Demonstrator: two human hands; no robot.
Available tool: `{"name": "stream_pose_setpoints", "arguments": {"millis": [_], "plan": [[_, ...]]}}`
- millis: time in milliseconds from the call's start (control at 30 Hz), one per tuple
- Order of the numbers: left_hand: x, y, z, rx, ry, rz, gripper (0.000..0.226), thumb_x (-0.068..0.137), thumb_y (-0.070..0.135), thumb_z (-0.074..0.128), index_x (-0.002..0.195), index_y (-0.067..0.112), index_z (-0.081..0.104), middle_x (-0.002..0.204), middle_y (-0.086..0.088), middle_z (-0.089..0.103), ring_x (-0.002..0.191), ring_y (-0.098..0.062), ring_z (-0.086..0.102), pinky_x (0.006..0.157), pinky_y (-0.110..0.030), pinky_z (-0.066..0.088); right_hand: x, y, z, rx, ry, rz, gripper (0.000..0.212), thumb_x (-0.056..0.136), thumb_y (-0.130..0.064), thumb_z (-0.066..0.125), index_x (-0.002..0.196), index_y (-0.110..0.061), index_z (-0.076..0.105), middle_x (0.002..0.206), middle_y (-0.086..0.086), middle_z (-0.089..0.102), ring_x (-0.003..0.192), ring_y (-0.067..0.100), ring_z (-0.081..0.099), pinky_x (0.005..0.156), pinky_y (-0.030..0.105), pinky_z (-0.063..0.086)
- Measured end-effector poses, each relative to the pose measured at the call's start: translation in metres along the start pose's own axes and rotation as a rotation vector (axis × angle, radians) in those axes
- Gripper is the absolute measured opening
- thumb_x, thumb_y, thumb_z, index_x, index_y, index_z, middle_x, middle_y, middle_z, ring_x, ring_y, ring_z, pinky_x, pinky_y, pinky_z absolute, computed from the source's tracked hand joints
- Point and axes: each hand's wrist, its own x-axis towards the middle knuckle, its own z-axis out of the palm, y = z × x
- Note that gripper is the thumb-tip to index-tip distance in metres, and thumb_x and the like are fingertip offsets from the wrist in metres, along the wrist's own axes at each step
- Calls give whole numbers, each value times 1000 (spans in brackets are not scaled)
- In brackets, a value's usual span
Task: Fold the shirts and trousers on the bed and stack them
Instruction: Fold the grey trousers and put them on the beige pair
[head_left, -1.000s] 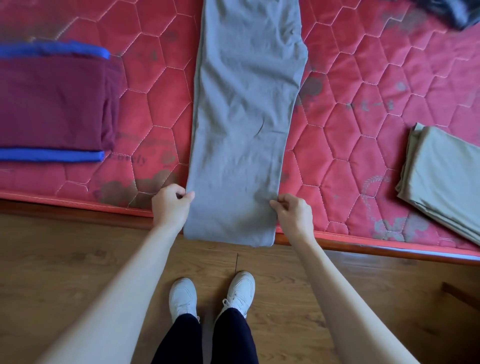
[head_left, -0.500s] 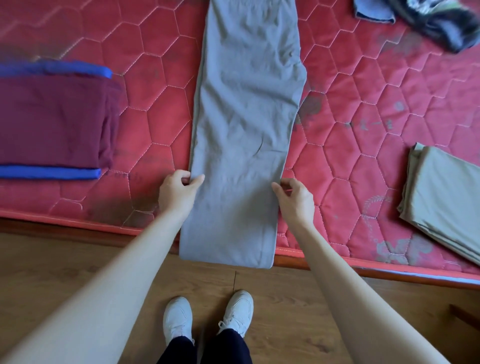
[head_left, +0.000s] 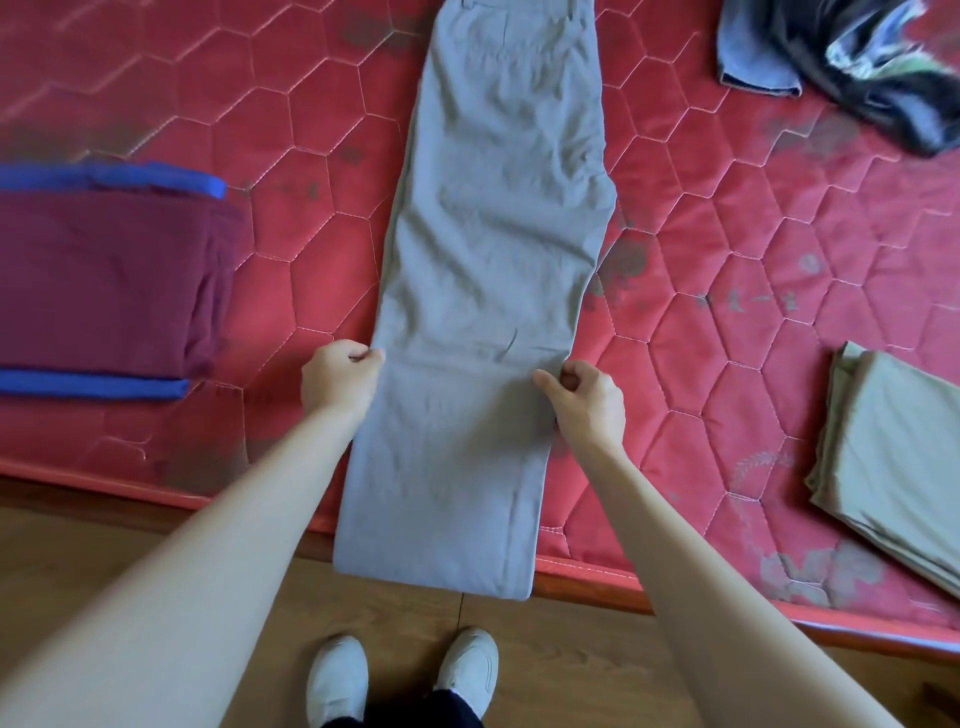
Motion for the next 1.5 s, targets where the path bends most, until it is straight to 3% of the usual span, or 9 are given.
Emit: {"name": "stream_pose_setpoints", "arguments": {"millis": [133, 300, 533, 800, 967, 1133, 1300, 1367, 1500], "plan": [[20, 17, 1, -187, -49, 78, 20, 87, 30, 69, 97, 13, 73, 88, 2, 67, 84, -16, 59, 73, -30, 43, 25, -16, -4, 88, 38, 38, 22, 86, -36, 65, 93, -16, 68, 87, 0, 68, 87, 24, 63, 75, 37, 50], [50, 48, 5, -255, 6, 129, 13, 84, 23, 73, 90, 12, 69, 82, 0, 65, 78, -15, 58, 67, -24, 42, 47, -33, -7, 167, 122, -14, 13, 86, -28, 65, 86, -17, 69, 78, -5, 66, 79, 18, 61, 71, 35, 46], [58, 26, 1, 13, 0, 66, 14, 85, 25, 69, 94, 15, 71, 96, -7, 72, 96, -30, 64, 81, -37, 50, 35, -14, 10, -24, 115, 84, 12, 89, -27, 65, 90, -16, 70, 70, -13, 55, 75, 16, 53, 65, 28, 34], [102, 70, -9, -136, -103, 122, 26, 85, 40, 68, 94, 17, 73, 89, 0, 71, 87, -21, 63, 72, -27, 41, 61, -48, 7, 79, 193, 161, 21, 88, -41, 62, 93, -21, 67, 83, -9, 66, 80, 16, 59, 66, 30, 38], [134, 101, -8, -106, -134, 179, 12, 83, 29, 71, 77, 19, 68, 83, -7, 71, 87, -30, 66, 76, -37, 51, 88, -73, 6, 86, 255, 131, 19, 85, -28, 64, 70, -19, 57, 64, -10, 56, 70, 18, 54, 56, 30, 32], [131, 90, -10, 77, -93, 119, 16, 88, 22, 64, 102, 16, 69, 110, -8, 69, 106, -31, 61, 88, -40, 49, 79, -65, 17, -78, 237, 272, 11, 88, -30, 60, 89, -19, 61, 87, -2, 61, 94, 26, 59, 67, 30, 34], [112, 110, 7, 278, 182, 755, 44, 82, 0, 58, 125, 2, 54, 129, -18, 54, 121, -38, 49, 99, -44, 38, 95, -99, 31, -273, 517, -295, 34, 89, -4, 55, 122, 2, 58, 127, 20, 56, 120, 38, 51, 100, 39, 37], [107, 123, 29, 347, 77, 967, 49, 88, -1, 51, 137, 0, 48, 143, -17, 46, 137, -35, 38, 112, -44, 31, 111, -119, 46, -270, 377, -466, 40, 92, -3, 51, 132, 1, 53, 140, 21, 49, 134, 36, 42, 111, 41, 31], [122, 130, 73, 661, -71, 917, 56, 103, 27, 30, 155, 14, 13, 163, -5, 8, 150, -23, 3, 121, -42, 2, 147, -126, 77, -473, 89, -512, 49, 103, -23, 34, 151, -18, 28, 161, 5, 19, 149, 21, 10, 120, 44, 7]]}}
